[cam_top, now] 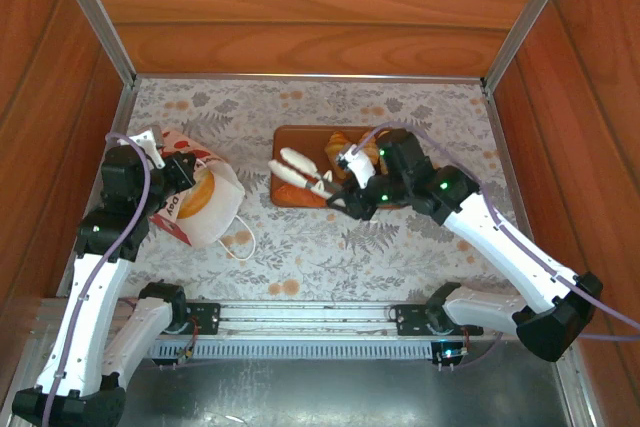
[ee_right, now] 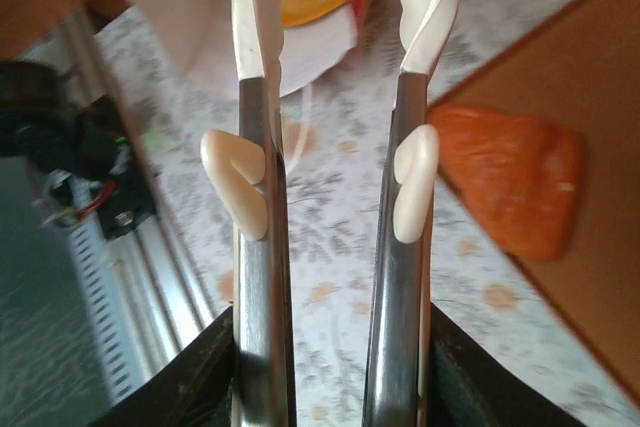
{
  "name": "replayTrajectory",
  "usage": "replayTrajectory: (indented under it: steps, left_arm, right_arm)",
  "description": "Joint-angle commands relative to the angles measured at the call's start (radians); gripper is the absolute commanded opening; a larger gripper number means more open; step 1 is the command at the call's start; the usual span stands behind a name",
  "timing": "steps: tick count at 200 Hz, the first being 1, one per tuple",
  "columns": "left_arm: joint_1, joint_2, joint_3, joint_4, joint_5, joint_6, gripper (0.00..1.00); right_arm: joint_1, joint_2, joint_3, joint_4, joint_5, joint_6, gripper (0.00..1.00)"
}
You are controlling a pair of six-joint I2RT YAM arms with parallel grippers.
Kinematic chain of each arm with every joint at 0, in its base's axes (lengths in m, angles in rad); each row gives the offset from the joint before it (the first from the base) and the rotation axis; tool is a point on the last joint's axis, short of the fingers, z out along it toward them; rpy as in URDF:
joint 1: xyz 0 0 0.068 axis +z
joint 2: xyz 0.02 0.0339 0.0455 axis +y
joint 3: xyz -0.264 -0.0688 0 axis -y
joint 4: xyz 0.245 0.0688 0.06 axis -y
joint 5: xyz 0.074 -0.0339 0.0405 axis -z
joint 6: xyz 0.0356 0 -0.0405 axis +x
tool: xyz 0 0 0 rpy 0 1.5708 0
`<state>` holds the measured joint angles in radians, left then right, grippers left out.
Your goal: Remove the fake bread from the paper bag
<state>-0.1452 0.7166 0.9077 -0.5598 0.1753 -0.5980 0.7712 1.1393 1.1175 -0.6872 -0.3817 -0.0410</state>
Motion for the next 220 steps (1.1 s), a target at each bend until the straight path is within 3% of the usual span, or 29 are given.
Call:
replayTrajectory:
  steps: [1, 55, 97, 131, 172, 220]
  left_arm:
    - [-0.005, -0.023, 0.029, -0.007, -0.043, 0.018, 0.00]
    - [-0.004, 0.004, 0.054, -0.018, -0.043, 0.012, 0.00]
    - [-0.005, 0.005, 0.055, -0.019, -0.039, 0.004, 0.00]
    - [-0.004, 0.009, 0.054, -0.018, -0.021, -0.005, 0.00]
    - [-0.004, 0.035, 0.060, -0.018, 0.020, -0.025, 0.00]
    - [-0.005, 0.053, 0.070, -0.017, 0.058, -0.027, 0.00]
  right_arm:
    - [0.089, 0.014, -0.044, 0.153, -0.071, 0.056, 0.42]
    - [0.293, 0.230, 0.032, 0.201, 0.093, 0.013, 0.41]
    - [0.363, 0.369, 0.133, 0.188, 0.213, 0.041, 0.45]
    - [0.367, 0.399, 0.159, 0.243, 0.214, 0.216, 0.49]
    - [0.367, 0.431, 0.135, 0.374, 0.127, 0.498, 0.48]
    - [0.366, 0.553, 0.228, 0.343, 0.109, 0.678, 0.51]
